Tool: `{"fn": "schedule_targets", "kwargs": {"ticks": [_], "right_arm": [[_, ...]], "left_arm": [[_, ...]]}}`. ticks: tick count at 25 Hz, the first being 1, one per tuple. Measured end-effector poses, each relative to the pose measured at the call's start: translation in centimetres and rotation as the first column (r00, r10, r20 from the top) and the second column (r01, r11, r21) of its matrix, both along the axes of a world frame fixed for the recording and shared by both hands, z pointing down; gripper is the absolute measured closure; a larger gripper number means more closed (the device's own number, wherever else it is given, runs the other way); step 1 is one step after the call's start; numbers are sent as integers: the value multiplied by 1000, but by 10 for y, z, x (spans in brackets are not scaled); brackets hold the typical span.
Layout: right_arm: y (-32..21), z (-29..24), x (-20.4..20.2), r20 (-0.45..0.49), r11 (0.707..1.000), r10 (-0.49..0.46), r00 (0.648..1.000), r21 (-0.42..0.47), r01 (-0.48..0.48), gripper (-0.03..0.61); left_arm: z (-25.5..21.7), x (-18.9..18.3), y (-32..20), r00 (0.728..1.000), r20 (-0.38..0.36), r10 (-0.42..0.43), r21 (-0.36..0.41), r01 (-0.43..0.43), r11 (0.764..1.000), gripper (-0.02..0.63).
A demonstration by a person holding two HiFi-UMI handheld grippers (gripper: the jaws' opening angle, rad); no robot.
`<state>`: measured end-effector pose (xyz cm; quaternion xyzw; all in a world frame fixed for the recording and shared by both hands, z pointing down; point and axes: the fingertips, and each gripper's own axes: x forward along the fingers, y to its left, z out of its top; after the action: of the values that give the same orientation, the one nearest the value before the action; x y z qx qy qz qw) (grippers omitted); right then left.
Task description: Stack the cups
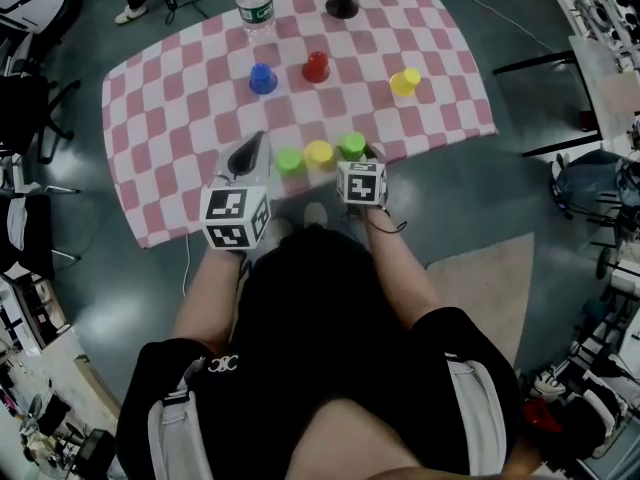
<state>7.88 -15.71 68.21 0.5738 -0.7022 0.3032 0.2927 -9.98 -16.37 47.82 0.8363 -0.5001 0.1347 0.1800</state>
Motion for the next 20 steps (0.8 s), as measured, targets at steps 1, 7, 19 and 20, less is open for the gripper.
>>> {"fn": "schedule_targets", "kwargs": {"ticks": [1,7,19,20], "right_arm": [[1,2,-1,3,1000,1,1000,-7,-1,314],[7,17,-3,-3,999,-4,1000,-38,4,314],[2,7,-2,43,1000,5,999,29,-6,313],[0,3,-2,50,999,6,999,40,-8,313]], "left_arm": [[1,0,0,1000,-1,-2,-3,2,1000,615],[2,0,-1,1000,-3,-2,-10,2,1000,615],[-4,2,-4,1000,-13,3,11,-3,1000,615],[-6,3,-4,1000,-14,5,16,-5,1000,615]]}}
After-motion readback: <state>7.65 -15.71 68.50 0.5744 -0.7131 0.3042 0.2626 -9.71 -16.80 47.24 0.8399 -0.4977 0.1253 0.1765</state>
